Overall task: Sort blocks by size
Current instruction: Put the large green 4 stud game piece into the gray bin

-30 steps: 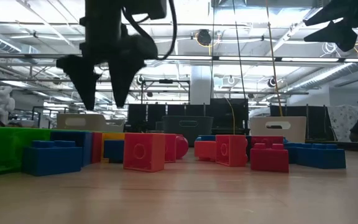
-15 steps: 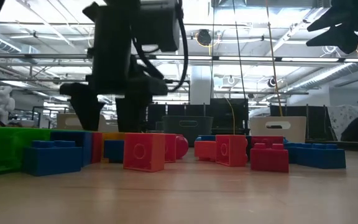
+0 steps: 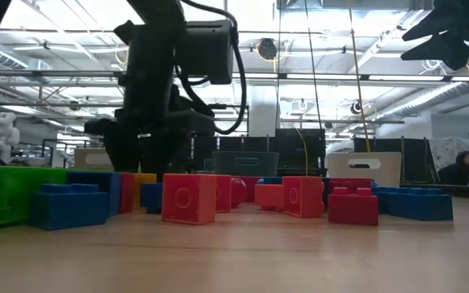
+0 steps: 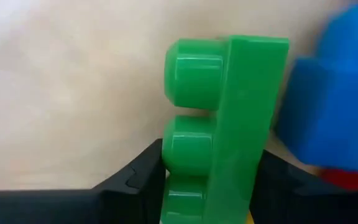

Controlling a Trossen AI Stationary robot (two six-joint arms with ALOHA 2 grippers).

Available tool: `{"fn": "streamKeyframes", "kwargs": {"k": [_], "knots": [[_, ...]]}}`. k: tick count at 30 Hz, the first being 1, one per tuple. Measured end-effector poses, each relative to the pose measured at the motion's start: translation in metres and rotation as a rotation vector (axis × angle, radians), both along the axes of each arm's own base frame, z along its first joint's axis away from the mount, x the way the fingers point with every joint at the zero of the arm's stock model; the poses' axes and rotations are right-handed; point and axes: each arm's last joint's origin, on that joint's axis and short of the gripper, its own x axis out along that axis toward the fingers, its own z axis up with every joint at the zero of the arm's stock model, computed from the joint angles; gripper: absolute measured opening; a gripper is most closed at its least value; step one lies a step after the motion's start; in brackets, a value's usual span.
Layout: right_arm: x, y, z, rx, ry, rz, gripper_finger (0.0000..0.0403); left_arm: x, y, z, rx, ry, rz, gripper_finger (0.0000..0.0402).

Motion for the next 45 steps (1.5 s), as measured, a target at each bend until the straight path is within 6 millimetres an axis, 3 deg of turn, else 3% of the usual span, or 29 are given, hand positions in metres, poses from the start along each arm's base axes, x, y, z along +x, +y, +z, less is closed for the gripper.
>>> {"fn": "streamKeyframes", "kwargs": {"k": [7, 11, 16, 21, 28, 32, 39, 45], "knots": [[0.000, 0.000, 0.000, 0.001, -0.002, -0.001, 0.0238, -0.010, 0.031, 0.036, 0.023, -0.075, 0.082, 0.0169], [0.000, 0.000, 0.000, 0.000, -0.001, -0.002, 0.0238, -0.031, 0.059, 0.064, 0.109, -0.068, 0.163, 0.0169], [0.000, 0.000, 0.000, -0.001, -0.002, -0.011, 0.0238, -0.069, 0.112, 0.100, 0.264, -0.051, 0.283, 0.0173], [0.000, -0.001, 0.000, 0.002, -0.008, -0.024, 0.0238, -0.103, 0.172, 0.118, 0.367, -0.096, 0.392, 0.0175], [0.001, -0.001, 0.003, -0.002, -0.035, -0.029, 0.0238, -0.137, 0.234, 0.109, 0.391, -0.038, 0.459, 0.0176], [0.001, -0.001, 0.003, -0.002, -0.035, -0.029, 0.0238, -0.148, 0.255, 0.095, 0.322, 0.004, 0.477, 0.0177], [0.001, -0.001, 0.003, -0.003, -0.035, -0.028, 0.0238, -0.145, 0.267, 0.067, 0.238, 0.083, 0.434, 0.0184], [0.001, -0.001, 0.003, -0.015, -0.029, -0.024, 0.0238, -0.143, 0.267, 0.069, 0.200, 0.051, 0.391, 0.0235]]}}
